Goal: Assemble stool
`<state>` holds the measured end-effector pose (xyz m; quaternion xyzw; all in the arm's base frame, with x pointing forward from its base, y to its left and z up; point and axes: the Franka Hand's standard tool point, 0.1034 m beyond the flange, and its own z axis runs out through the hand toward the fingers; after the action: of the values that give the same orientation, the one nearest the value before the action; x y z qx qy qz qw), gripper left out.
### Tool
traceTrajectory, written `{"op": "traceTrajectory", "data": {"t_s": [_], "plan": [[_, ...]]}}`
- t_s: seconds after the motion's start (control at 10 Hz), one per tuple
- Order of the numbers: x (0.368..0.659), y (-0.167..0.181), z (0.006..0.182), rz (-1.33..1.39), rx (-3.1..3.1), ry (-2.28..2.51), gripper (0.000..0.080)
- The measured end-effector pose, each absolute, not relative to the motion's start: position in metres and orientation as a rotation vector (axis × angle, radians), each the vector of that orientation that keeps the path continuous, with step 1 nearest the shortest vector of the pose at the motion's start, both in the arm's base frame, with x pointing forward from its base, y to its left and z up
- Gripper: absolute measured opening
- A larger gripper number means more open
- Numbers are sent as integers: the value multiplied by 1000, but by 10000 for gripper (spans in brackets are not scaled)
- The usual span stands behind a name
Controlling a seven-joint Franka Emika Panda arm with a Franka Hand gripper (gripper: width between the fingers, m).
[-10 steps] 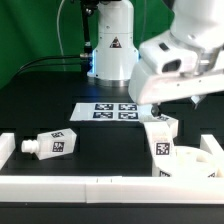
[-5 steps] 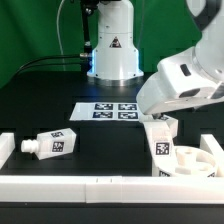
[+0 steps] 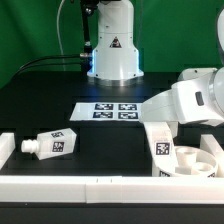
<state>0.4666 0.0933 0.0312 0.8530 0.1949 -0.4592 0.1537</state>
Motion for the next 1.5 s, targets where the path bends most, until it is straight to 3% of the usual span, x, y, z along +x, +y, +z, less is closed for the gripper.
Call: {"op": "traceTrajectory", "data": {"t_s": [0.3,0.6,0.8,0.9,1.0,1.3,1.5], "plan": [[461,90,12,-1331,2440,570,649],[463,86,11,-1326,2449,554,649],[463,84,11,-1325,2454,547,396],[467,83,16,-1313,2466,542,396],[472,78,38,-1356,2460,499,322],[529,69,94,-1168,2605,485,322],[527,67,90,-1017,2685,505,322]]}}
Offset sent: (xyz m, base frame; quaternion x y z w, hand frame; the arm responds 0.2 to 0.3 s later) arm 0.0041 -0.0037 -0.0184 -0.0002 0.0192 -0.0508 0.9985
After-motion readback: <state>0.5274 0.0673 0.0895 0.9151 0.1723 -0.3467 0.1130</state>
